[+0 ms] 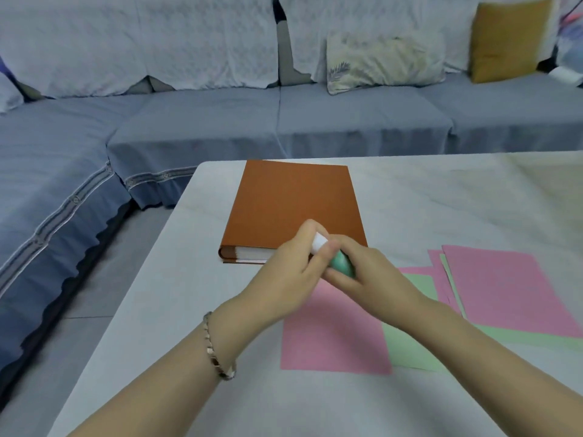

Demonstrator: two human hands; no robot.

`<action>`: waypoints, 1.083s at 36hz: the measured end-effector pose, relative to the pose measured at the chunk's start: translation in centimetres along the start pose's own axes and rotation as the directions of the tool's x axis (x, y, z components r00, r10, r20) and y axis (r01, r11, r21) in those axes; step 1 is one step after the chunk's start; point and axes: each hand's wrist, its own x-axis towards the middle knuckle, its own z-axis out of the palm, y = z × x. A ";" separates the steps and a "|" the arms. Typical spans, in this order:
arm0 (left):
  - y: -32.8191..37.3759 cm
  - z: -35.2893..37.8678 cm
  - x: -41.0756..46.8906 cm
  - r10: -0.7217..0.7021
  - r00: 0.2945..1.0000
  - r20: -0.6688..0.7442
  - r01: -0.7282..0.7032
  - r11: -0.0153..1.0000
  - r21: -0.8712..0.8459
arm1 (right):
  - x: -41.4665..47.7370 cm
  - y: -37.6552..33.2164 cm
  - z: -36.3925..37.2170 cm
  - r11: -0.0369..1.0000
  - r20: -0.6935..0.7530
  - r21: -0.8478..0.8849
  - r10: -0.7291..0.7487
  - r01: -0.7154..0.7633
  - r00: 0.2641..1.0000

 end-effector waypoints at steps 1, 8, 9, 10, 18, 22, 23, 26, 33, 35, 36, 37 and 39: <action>0.2 0.3 -0.1 0.022 1.000 -0.011 -0.022 0.999 0.044 | -0.5 0.0 -0.3 1.000 -0.007 -0.019 0.009 -0.009 1.000; 0.6 2.4 -0.4 -0.001 0.993 -0.117 -0.007 0.997 -0.071 | -2.5 0.4 -1.6 0.970 -0.002 -0.241 -0.002 0.002 1.000; 0.8 2.7 -0.3 -0.017 0.989 -0.144 0.002 0.995 -0.103 | -2.5 0.3 -1.7 0.962 -0.011 -0.272 -0.002 -0.001 1.000; 1.0 3.0 -0.3 -0.031 0.984 -0.176 0.009 0.992 -0.124 | -2.5 0.2 -1.8 0.953 -0.025 -0.302 -0.004 -0.004 1.000; 1.5 3.6 0.9 -0.157 0.927 -0.340 0.080 0.970 -0.229 | -2.2 -0.8 -2.1 0.844 -0.103 -0.536 -0.077 0.010 0.992; 1.5 3.6 1.4 -0.277 0.903 -0.328 0.182 0.939 -0.291 | -1.6 -0.9 -2.1 0.804 -0.086 -0.594 -0.069 0.005 0.994; 1.5 3.7 1.6 -0.288 0.899 -0.329 0.194 0.937 -0.291 | -1.4 -1.0 -2.0 0.802 -0.080 -0.597 -0.051 -0.007 0.996; -0.1 2.1 2.7 -0.333 0.839 -0.429 0.286 0.943 -0.173 | -1.5 -0.4 -2.1 0.881 -0.021 -0.467 0.077 -0.078 0.997; -5.9 -3.8 1.8 -0.309 0.800 -0.515 0.367 0.930 0.013 | -3.6 3.0 -3.7 0.927 -0.047 0.140 0.358 -0.349 0.932; -6.5 -2.3 1.2 -0.255 0.862 -0.438 0.374 0.904 0.208 | -3.0 3.0 -2.8 0.898 -0.077 0.234 0.399 -0.372 0.914; -7.2 -1.6 0.9 -0.247 0.881 -0.404 0.384 0.872 0.303 | -2.8 2.9 -2.3 0.883 -0.069 0.281 0.409 -0.376 0.910; -8.0 -1.1 0.6 -0.246 0.896 -0.369 0.393 0.826 0.403 | -2.6 2.8 -1.8 0.868 -0.053 0.324 0.415 -0.377 0.908; -9.7 -0.6 0.0 -0.246 0.920 -0.307 0.385 0.718 0.580 | -2.7 2.8 -0.8 0.814 -0.008 0.428 0.437 -0.392 0.899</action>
